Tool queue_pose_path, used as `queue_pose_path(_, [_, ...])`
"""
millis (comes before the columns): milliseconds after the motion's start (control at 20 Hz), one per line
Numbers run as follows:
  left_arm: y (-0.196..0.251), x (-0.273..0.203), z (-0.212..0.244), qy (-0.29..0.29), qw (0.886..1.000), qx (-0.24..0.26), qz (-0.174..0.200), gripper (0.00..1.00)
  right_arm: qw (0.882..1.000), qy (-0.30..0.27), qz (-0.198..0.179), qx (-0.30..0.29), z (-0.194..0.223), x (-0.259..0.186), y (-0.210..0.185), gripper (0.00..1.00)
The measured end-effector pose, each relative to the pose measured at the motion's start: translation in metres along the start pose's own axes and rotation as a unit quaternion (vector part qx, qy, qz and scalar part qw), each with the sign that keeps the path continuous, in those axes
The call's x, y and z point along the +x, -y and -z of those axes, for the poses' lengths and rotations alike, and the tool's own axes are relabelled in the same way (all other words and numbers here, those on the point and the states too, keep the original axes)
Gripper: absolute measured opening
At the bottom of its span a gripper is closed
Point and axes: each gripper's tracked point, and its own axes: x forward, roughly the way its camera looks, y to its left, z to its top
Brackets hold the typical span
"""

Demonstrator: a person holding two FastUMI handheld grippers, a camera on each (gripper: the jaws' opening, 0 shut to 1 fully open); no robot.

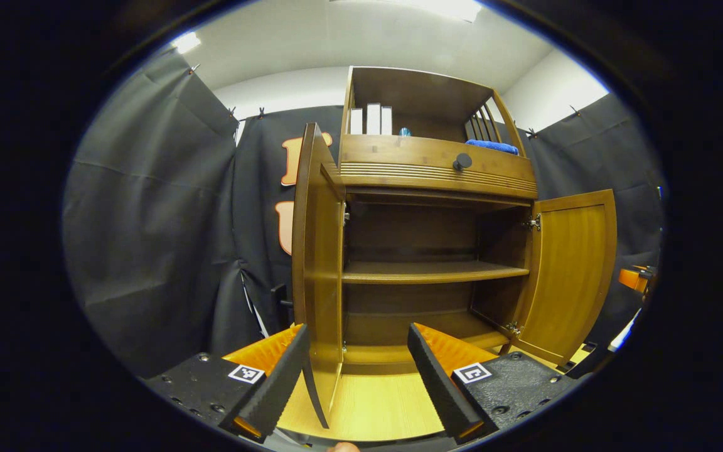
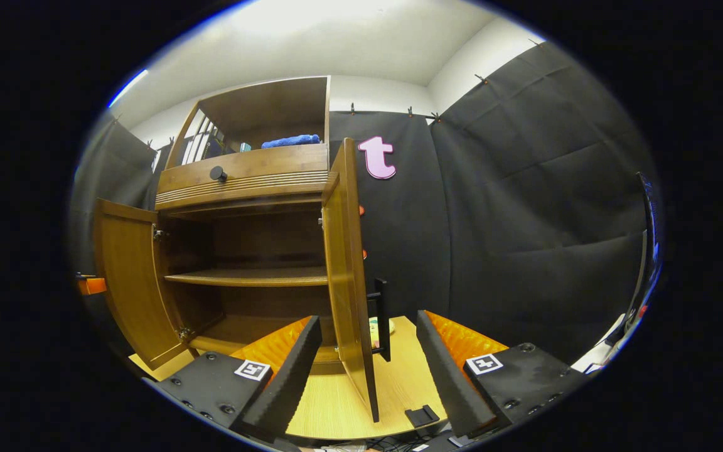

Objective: Open the right door of the double-door shoe cabinet with the right hand, and open the left door with the left hand.

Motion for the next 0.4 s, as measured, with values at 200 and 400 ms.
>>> queue_pose_path(200, [0.0024, -0.0076, -0.0044, 0.010, 1.000, 0.004, 0.002, 0.92, 1.000, 0.000, 0.000, -0.002, -0.0002, 0.0002, -0.0014, 0.98])
queue_pose_path(400, [0.0005, -0.0078, -0.0072, 0.014, 1.000, 0.006, 0.000, 0.92, 1.000, 0.001, -0.002, -0.004, -0.0009, 0.0002, -0.0034, 0.98])
